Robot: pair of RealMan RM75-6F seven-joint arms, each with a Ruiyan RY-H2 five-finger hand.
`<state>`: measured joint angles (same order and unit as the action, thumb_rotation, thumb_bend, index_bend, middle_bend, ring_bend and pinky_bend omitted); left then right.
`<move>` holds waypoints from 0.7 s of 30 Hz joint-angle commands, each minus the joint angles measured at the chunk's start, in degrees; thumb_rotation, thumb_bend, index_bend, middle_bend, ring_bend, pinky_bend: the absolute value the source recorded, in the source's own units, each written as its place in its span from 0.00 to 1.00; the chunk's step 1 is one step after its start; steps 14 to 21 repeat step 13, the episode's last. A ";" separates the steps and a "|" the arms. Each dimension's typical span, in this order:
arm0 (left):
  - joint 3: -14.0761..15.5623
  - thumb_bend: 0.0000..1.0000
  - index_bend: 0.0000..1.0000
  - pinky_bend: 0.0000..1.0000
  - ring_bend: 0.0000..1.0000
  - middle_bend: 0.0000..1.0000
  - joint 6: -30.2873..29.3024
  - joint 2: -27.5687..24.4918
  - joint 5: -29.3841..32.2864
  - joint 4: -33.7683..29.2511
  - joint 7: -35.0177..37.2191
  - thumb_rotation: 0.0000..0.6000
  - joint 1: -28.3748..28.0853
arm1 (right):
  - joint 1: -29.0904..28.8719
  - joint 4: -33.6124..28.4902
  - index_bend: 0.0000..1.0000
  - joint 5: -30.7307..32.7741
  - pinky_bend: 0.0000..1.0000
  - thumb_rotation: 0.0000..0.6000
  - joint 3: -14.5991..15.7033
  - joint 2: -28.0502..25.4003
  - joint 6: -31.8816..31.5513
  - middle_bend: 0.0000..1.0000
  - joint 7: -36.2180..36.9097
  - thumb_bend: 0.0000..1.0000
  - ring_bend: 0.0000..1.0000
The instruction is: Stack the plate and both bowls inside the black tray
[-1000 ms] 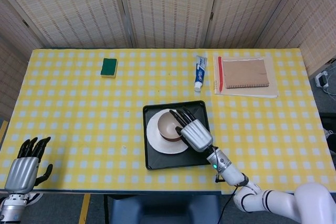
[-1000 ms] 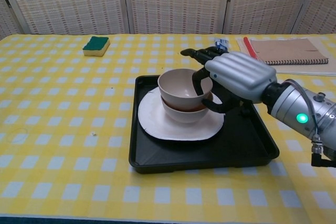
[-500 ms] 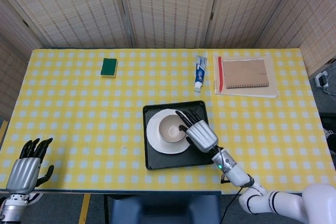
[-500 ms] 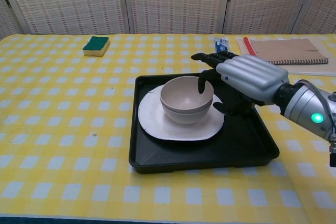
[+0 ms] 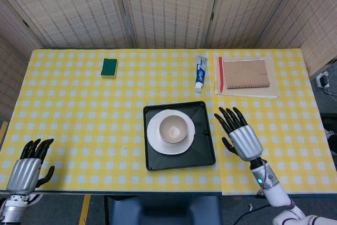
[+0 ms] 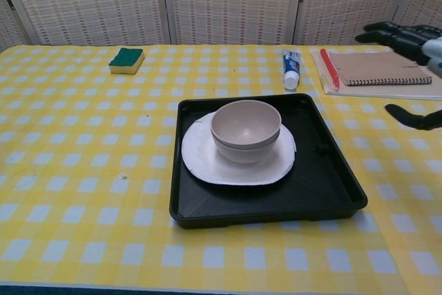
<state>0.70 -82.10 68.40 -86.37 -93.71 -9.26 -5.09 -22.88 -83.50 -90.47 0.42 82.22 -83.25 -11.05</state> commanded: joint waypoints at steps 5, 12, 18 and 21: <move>1.27 0.47 0.00 0.00 0.00 0.11 -3.87 0.81 -3.15 0.35 -2.82 1.00 1.74 | 16.54 0.24 0.00 -1.45 0.00 1.00 7.30 -9.23 -16.31 0.00 8.77 0.46 0.00; 2.14 0.47 0.00 0.00 0.00 0.03 -9.17 2.56 -9.08 1.92 -3.40 1.00 3.13 | 19.77 0.38 0.00 -3.07 0.00 1.00 8.15 -12.92 -17.71 0.00 13.18 0.45 0.00; 2.16 0.47 0.00 0.00 0.00 0.03 -9.19 2.59 -9.04 1.99 -3.38 1.00 3.22 | 19.96 0.39 0.00 -3.16 0.00 1.00 8.01 -13.12 -17.71 0.00 13.39 0.45 0.00; 2.16 0.47 0.00 0.00 0.00 0.03 -9.19 2.59 -9.04 1.99 -3.38 1.00 3.22 | 19.96 0.39 0.00 -3.16 0.00 1.00 8.01 -13.12 -17.71 0.00 13.39 0.45 0.00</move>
